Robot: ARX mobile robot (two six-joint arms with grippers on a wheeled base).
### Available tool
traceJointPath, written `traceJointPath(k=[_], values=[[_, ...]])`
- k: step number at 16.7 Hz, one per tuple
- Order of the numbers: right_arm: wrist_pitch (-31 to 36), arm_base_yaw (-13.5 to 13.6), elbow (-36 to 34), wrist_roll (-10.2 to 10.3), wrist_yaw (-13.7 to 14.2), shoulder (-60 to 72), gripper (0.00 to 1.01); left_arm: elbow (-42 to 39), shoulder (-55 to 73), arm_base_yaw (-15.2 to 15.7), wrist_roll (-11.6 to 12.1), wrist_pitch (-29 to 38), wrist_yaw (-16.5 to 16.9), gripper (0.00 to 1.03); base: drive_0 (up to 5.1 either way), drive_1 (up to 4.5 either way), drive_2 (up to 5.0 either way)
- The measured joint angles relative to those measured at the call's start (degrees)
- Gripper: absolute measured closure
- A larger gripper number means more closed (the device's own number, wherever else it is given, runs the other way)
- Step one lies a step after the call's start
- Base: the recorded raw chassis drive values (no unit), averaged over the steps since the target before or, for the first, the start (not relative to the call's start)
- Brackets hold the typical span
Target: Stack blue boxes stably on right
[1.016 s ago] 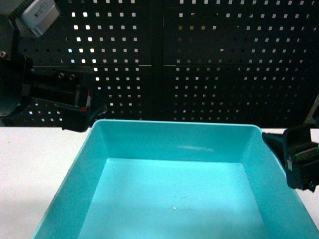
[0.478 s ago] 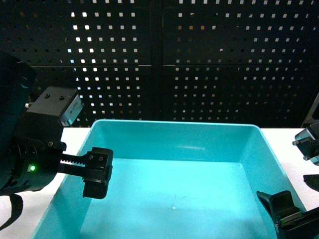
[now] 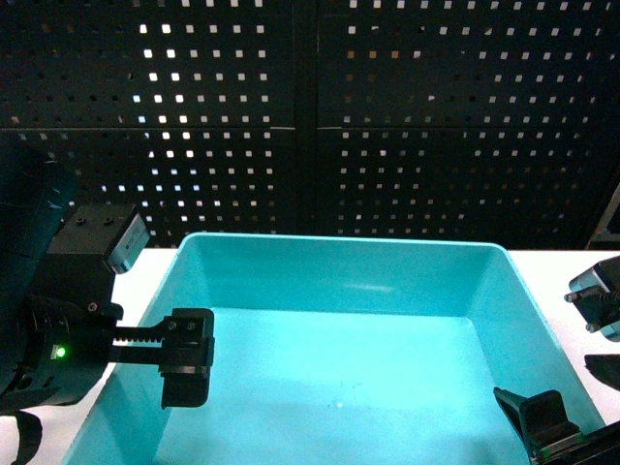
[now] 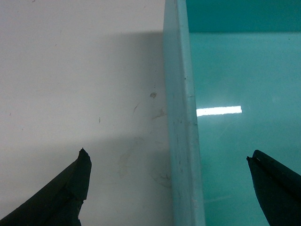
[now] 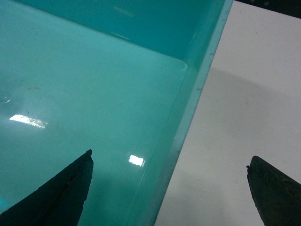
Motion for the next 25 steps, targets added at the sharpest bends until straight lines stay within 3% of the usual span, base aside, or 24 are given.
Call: traceJointPath(k=[3, 9, 11, 14, 19, 20, 22, 25], values=[[2.2, -0.2, -0.7, 0.7, -0.2, 0.7, 0.08, -0.5, 0.0, -0.6, -0.5, 0.6, -0.6, 0.05, 0.0, 0.0, 0.0], [4.4, 0.0, -2.6, 2.2, -0.5, 0.9, 0.8, -1.2, -1.1, -2.2, -1.5, -0.6, -2.0, 0.05, 0.0, 0.0, 0.0], [4.9, 0.1, -2.8, 4.7, -1.4, 0.8, 0.92, -1.1, -1.8, -2.5, -2.4, -2.4, -2.8, 0.05, 0.0, 0.0, 0.0], [5.6, -0.2, -3.8, 6.7, -1.6, 0.5, 0.94, 0.0, -2.8, -3.6, -6.2, -5.9, -2.8, 0.05, 0.0, 0.0, 0.0], [7.5, -0.3, -5.3, 6.8, -1.6, 0.5, 0.94, 0.0, -3.3, -7.3, -18.4, -11.7, -4.7, 0.05, 0.0, 0.0, 0.0], [7.6, -0.6, -5.4, 6.8, -1.7, 0.5, 0.94, -0.6, -3.3, -7.7, -19.7, -11.3, -5.9, 0.05, 0.0, 0.0, 0.0], [8.2, -1.2, -6.0, 6.9, -2.1, 0.5, 0.94, -1.6, -3.3, -8.7, -21.8, -11.6, -8.5, 0.22, 0.0, 0.0, 0.0], [8.7, -1.8, -6.6, 6.9, -2.6, 0.3, 0.94, -1.7, -3.2, -9.7, -22.4, -10.9, -8.4, 0.51, 0.0, 0.0, 0.0]])
